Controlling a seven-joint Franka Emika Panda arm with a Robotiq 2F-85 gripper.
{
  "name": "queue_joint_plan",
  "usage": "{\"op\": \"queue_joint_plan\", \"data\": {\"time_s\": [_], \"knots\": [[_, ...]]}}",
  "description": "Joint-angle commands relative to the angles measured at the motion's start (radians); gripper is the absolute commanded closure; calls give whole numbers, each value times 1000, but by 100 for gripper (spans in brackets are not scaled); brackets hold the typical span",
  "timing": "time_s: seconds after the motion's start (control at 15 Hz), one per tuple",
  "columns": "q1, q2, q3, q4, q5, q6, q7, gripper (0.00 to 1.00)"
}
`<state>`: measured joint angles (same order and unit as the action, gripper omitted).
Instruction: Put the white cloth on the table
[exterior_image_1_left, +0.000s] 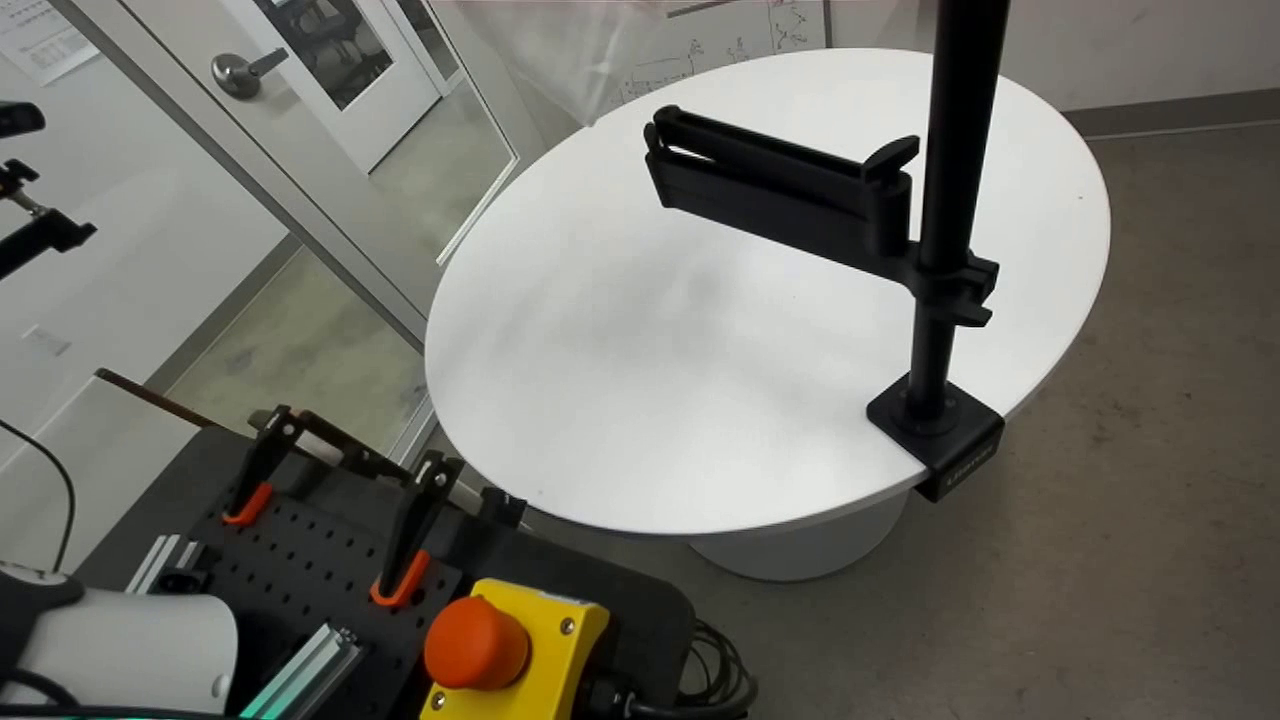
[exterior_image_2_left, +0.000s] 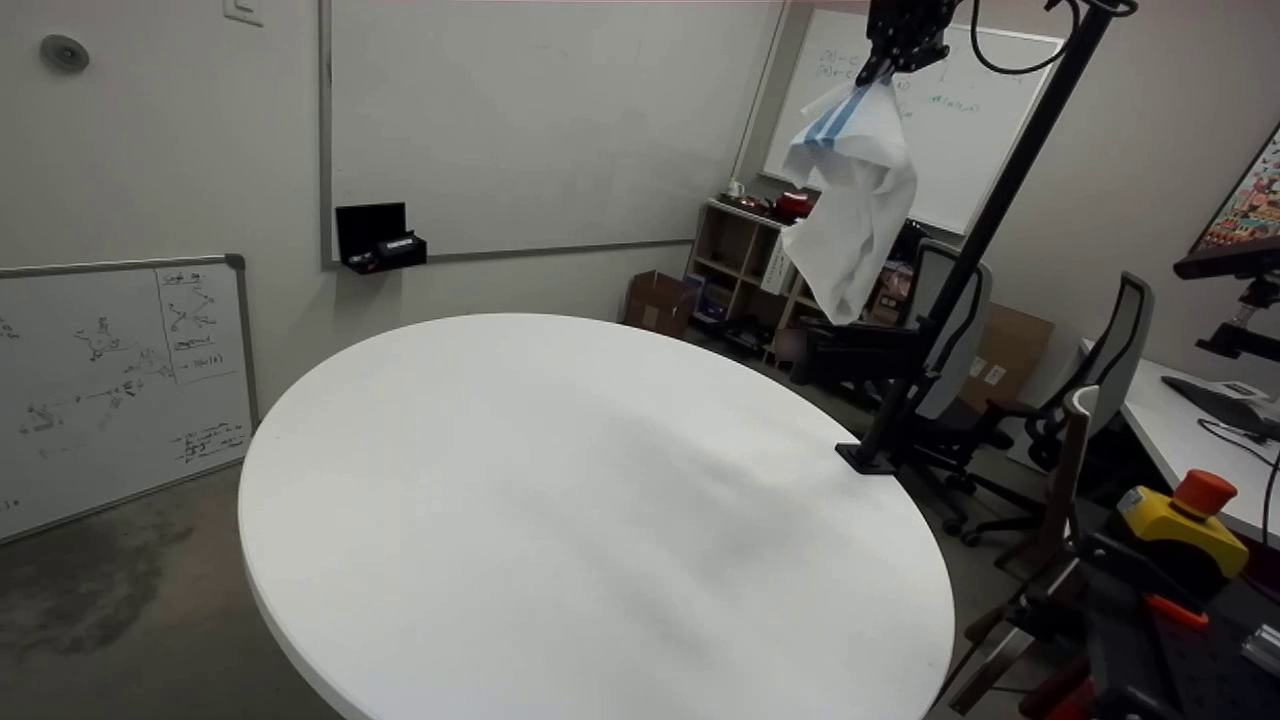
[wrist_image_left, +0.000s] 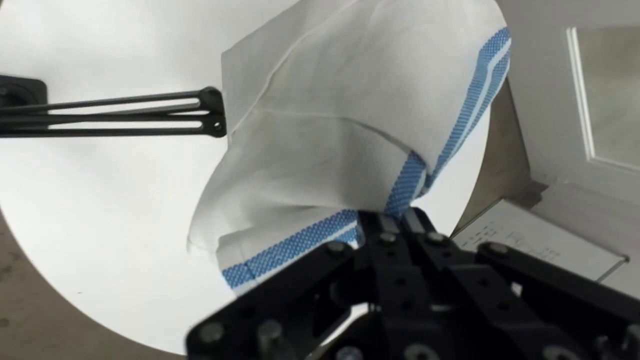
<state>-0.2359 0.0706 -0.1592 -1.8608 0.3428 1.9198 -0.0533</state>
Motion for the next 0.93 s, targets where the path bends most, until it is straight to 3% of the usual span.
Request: {"op": "queue_joint_plan", "data": {"time_s": [0.0,0.47,0.87], "knots": [[40,-50,19,-53,9,-93,-100,99],[110,16,61,-160,-102,-189,-160,99],[146,117,90,-279,-273,-17,-177,99]]}}
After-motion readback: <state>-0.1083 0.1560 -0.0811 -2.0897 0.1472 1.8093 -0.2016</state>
